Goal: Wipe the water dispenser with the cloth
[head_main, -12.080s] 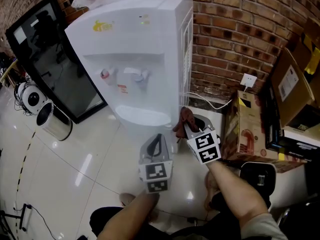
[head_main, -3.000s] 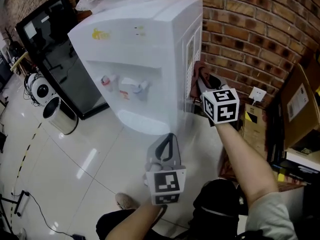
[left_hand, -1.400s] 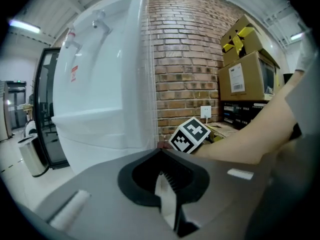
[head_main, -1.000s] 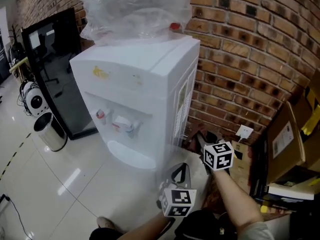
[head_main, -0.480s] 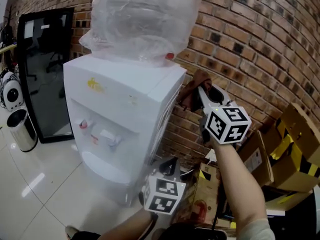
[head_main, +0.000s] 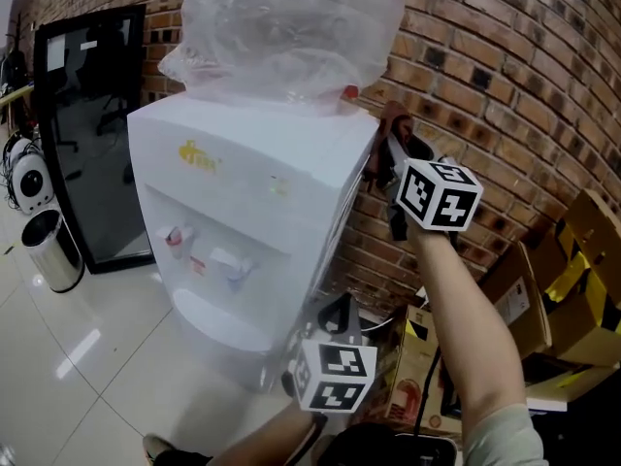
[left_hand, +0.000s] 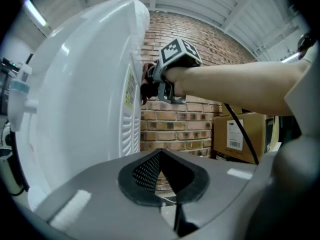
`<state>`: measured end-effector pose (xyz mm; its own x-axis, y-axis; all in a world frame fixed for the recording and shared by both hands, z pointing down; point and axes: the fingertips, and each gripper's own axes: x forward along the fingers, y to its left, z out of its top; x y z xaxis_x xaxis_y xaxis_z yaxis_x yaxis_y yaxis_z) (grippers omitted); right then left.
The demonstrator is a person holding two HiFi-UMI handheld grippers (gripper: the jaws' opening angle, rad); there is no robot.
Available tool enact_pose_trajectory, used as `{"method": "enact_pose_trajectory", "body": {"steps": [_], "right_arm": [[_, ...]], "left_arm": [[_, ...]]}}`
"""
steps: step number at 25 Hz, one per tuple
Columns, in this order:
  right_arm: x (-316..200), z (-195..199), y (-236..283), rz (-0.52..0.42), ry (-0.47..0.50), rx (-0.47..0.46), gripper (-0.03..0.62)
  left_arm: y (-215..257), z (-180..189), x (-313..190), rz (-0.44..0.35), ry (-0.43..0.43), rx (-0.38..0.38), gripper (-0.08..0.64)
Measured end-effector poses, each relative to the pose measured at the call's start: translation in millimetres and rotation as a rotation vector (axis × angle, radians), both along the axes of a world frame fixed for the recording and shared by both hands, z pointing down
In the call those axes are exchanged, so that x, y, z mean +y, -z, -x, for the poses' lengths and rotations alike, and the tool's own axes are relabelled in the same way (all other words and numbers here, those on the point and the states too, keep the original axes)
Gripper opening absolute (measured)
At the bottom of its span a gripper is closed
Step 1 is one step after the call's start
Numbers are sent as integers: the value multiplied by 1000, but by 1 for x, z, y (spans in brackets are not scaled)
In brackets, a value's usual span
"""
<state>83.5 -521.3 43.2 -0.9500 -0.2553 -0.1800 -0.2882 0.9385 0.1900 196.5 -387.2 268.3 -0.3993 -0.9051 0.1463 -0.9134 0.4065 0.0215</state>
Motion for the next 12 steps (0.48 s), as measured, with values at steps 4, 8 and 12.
{"method": "enact_pose_trajectory", "body": {"steps": [4, 8, 12], "right_arm": [[-6, 2, -40, 35, -5, 55, 84], [-6, 6, -96, 83, 5, 124, 86], [-5, 7, -152, 105, 37, 194, 84]], "left_arm": [[-14, -1, 5, 43, 32, -10, 0], [-35, -4, 6, 79, 58, -11, 0], [-71, -5, 2, 129, 85, 11, 0]]}}
